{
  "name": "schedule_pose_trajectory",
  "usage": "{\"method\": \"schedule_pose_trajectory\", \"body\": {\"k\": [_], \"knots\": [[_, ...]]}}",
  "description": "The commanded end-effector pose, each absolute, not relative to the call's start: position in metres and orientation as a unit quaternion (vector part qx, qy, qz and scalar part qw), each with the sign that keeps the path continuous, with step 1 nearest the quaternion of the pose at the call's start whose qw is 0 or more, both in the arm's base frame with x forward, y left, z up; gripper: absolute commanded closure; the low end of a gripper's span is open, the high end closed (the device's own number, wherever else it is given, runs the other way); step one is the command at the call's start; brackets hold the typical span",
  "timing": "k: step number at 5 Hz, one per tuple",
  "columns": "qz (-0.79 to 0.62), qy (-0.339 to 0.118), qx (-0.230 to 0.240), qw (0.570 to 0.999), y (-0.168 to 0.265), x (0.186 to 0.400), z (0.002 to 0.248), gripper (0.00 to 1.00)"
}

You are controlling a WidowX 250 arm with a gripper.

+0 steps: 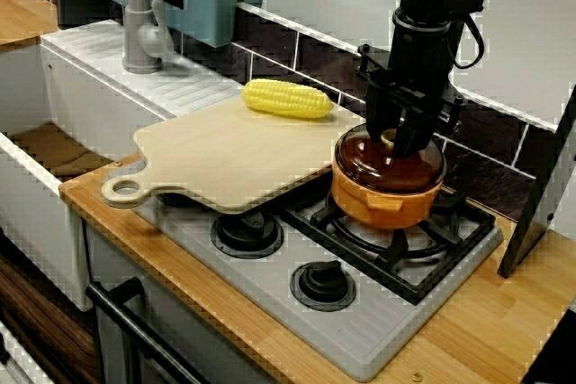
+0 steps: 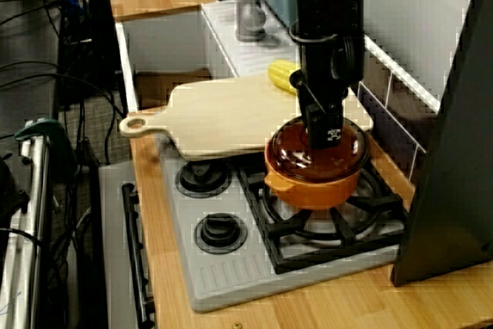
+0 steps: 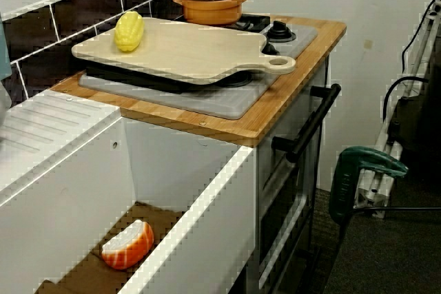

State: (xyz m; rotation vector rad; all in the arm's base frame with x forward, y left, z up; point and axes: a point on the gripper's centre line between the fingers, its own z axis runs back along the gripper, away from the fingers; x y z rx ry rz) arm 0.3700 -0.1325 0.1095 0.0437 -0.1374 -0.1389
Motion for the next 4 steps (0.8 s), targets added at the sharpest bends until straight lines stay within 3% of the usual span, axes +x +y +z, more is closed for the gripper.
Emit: {"method": "schedule_pose_trajectory", "body": {"k": [1, 4], "knots": [[-0.056, -0.097, 0.003, 0.994, -0.128, 0.371, 0.145, 1.00], [-0.034, -0.113, -0.013, 0.993, -0.105, 0.347, 0.173, 1.00]]}}
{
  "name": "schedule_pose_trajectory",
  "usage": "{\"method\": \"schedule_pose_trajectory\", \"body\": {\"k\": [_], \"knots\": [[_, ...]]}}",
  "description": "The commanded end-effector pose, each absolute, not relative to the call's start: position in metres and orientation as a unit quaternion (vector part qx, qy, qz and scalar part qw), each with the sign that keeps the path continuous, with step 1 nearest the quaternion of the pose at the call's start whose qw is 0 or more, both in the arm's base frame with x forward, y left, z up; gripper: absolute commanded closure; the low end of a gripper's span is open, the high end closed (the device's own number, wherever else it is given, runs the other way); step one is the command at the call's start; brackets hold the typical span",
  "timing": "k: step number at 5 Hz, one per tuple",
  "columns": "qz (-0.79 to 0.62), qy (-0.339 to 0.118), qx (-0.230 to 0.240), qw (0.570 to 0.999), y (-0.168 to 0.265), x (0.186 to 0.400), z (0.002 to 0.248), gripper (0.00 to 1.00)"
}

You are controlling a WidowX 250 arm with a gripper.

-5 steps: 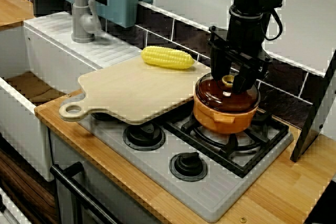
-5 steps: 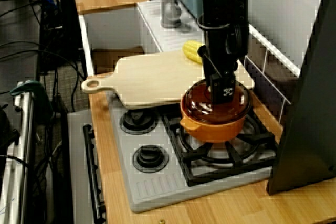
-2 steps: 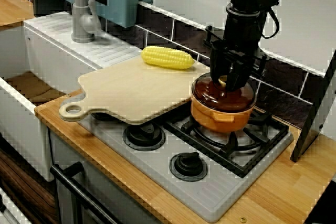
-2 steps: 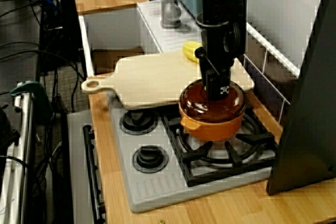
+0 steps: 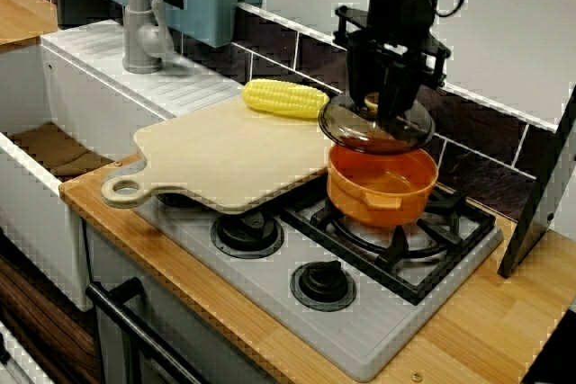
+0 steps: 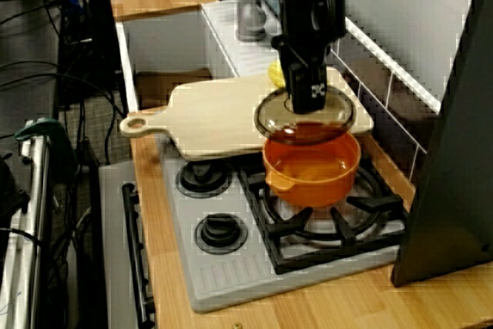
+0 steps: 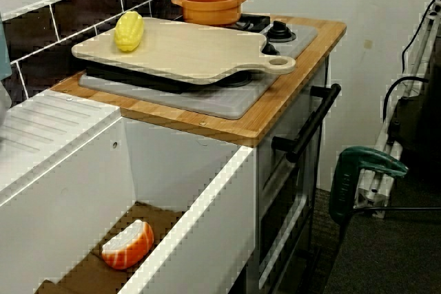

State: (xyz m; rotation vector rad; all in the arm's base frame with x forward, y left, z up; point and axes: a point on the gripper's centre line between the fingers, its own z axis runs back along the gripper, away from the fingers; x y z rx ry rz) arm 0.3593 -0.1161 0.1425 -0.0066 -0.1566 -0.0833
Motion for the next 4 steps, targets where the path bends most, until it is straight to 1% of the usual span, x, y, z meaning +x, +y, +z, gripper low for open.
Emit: {"method": "schedule_pose_trajectory", "body": {"k": [1, 2, 3, 4], "knots": [[-0.030, -0.109, -0.002, 0.994, -0.094, 0.338, 0.172, 1.00], [-0.015, -0.101, 0.009, 0.995, -0.080, 0.331, 0.168, 1.00], [0.012, -0.103, 0.015, 0.995, -0.056, 0.322, 0.169, 1.00], [0.034, -0.095, 0.018, 0.995, -0.034, 0.319, 0.163, 1.00]]}}
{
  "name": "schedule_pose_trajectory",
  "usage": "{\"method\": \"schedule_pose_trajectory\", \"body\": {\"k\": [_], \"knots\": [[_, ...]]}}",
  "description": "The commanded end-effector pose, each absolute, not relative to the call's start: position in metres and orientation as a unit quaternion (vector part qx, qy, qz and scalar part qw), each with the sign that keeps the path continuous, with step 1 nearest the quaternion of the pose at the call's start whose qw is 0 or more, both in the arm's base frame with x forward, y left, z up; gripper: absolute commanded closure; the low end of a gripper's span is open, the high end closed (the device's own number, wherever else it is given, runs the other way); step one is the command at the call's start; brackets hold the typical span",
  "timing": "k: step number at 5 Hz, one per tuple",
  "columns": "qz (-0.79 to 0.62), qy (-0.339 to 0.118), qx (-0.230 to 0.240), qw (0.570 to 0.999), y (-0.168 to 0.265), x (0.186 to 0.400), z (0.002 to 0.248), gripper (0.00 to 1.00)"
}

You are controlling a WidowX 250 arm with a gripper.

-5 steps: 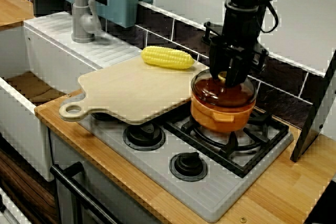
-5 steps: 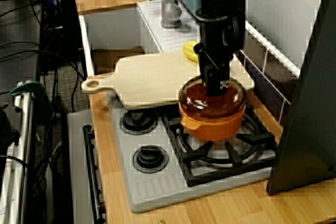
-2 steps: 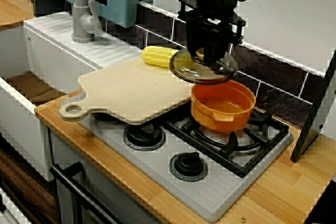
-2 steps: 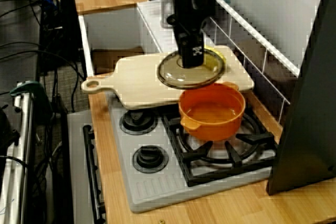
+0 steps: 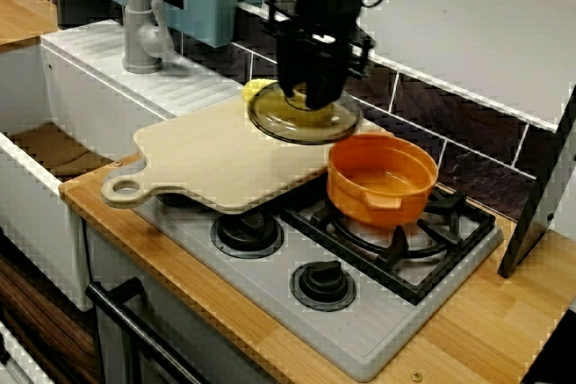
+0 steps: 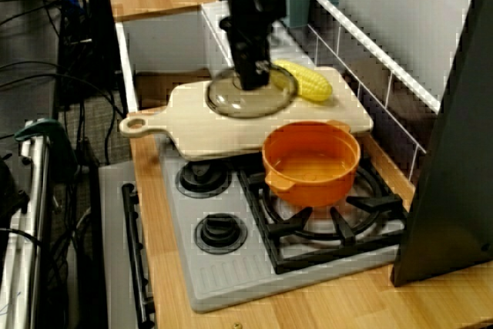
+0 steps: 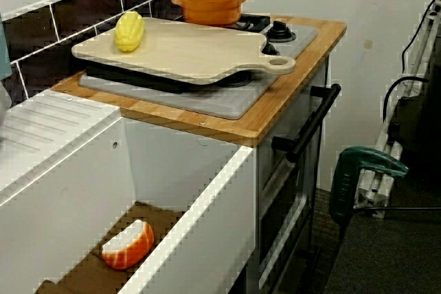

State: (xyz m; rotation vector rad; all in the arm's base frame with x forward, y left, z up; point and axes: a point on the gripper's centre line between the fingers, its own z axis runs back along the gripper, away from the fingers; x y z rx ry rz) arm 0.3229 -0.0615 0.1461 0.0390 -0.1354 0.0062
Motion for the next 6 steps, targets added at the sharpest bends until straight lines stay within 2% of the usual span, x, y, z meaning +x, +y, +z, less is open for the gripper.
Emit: {"method": "schedule_pose_trajectory", "body": {"k": [1, 4, 5, 6], "knots": [[0.049, -0.094, 0.026, 0.994, -0.016, 0.312, 0.152, 1.00], [0.061, -0.077, 0.039, 0.994, -0.001, 0.309, 0.131, 1.00], [0.063, -0.075, 0.038, 0.994, 0.000, 0.311, 0.132, 0.00], [0.059, -0.073, 0.041, 0.995, 0.000, 0.311, 0.130, 0.00]]}}
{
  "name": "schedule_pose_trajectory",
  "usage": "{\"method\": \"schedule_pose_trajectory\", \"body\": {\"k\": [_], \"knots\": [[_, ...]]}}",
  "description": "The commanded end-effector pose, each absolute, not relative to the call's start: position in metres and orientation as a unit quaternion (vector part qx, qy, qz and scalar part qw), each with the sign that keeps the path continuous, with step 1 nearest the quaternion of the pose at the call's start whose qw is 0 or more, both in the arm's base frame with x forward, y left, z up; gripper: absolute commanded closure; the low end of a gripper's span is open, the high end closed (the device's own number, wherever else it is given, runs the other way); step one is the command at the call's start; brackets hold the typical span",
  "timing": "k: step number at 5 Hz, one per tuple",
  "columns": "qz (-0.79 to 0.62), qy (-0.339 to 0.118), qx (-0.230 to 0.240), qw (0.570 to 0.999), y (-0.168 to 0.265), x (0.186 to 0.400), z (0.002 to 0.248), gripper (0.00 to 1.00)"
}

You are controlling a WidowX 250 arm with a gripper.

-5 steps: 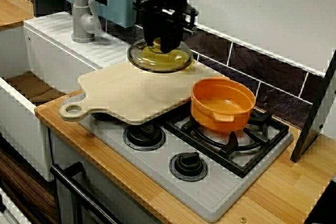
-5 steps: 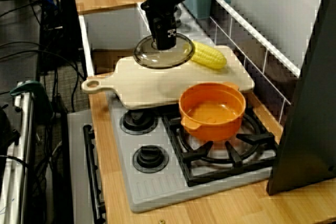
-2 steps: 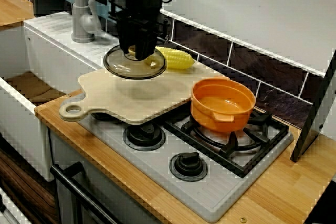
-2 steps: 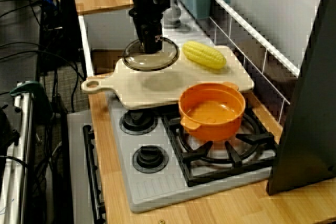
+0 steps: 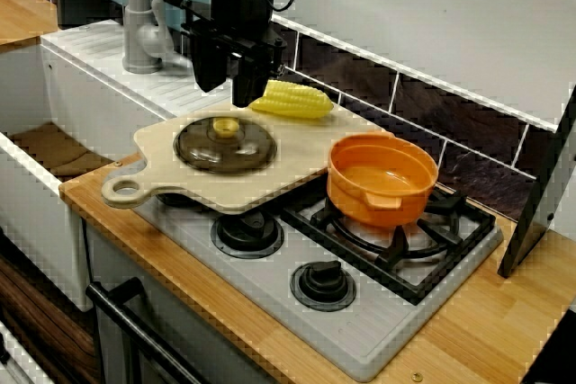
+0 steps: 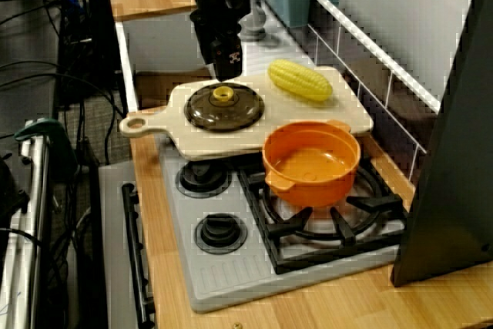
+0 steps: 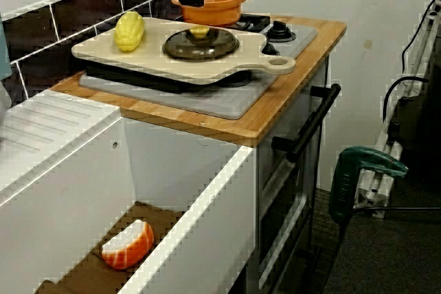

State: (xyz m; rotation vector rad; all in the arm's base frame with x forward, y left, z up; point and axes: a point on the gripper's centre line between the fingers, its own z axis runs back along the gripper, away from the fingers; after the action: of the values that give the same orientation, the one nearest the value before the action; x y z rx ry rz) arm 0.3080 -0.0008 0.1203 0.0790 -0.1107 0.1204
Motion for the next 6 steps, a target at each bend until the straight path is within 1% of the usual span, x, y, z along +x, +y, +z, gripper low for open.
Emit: {"method": "schedule_pose_trajectory", "body": {"k": [1, 2, 3, 4, 5, 6], "knots": [[0.048, -0.083, 0.038, 0.995, 0.002, 0.314, 0.140, 0.00], [0.014, -0.106, 0.059, 0.992, 0.005, 0.323, 0.149, 0.00], [-0.011, -0.126, 0.068, 0.990, 0.010, 0.337, 0.152, 0.00], [-0.106, -0.137, 0.093, 0.980, 0.013, 0.358, 0.153, 0.00], [-0.179, -0.167, 0.063, 0.968, 0.022, 0.386, 0.150, 0.00], [-0.301, -0.161, 0.054, 0.938, 0.025, 0.407, 0.147, 0.00]]}}
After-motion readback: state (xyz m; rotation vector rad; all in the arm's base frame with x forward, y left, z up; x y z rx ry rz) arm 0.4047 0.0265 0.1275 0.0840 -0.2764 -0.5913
